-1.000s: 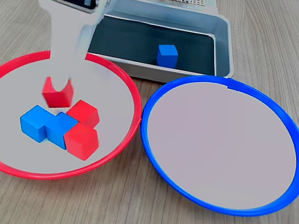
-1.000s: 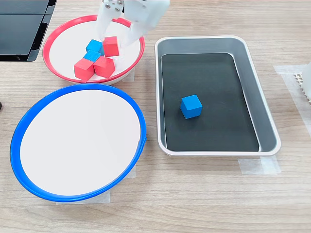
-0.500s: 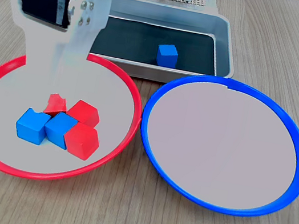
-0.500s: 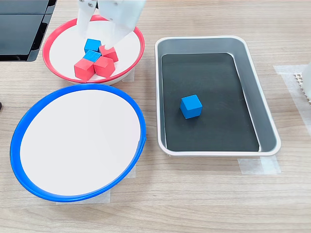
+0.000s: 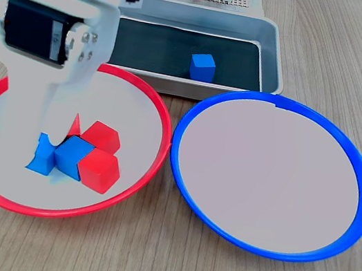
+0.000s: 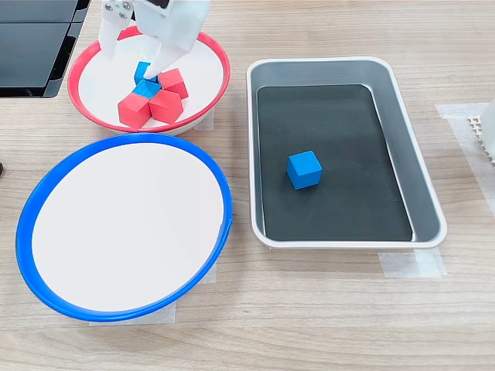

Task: Resolve any anomalies and move all blocks to matching dishes

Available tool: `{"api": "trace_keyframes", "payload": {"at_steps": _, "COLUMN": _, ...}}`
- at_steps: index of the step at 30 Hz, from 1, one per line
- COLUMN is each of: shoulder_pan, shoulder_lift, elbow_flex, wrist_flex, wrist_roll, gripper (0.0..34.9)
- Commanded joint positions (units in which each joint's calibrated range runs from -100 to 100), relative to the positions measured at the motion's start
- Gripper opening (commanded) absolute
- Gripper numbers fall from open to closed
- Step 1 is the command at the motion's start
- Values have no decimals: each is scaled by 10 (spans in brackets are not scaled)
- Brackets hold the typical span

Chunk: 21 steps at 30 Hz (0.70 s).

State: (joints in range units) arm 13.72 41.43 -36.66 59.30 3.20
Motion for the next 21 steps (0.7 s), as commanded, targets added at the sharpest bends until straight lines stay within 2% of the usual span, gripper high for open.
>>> {"api": "trace_keyframes", "payload": {"at_steps": 1, "shoulder_pan": -13, "shoulder_lift": -7, "elbow_flex": -6, "wrist_flex": 16, "wrist_roll": 8, "gripper": 155}}
{"api": "trace_keyframes", "payload": {"at_steps": 8, "shoulder_pan": -21, "shoulder_lift": 3, "elbow_flex": 6, "wrist_flex": 26, "wrist_roll": 22, "gripper": 160}}
{"api": "trace_keyframes", "payload": {"at_steps": 21, "shoulder_pan": 27, "shoulder_lift": 2, "elbow_flex": 32, "wrist_flex": 10, "wrist_roll": 46, "gripper": 146}}
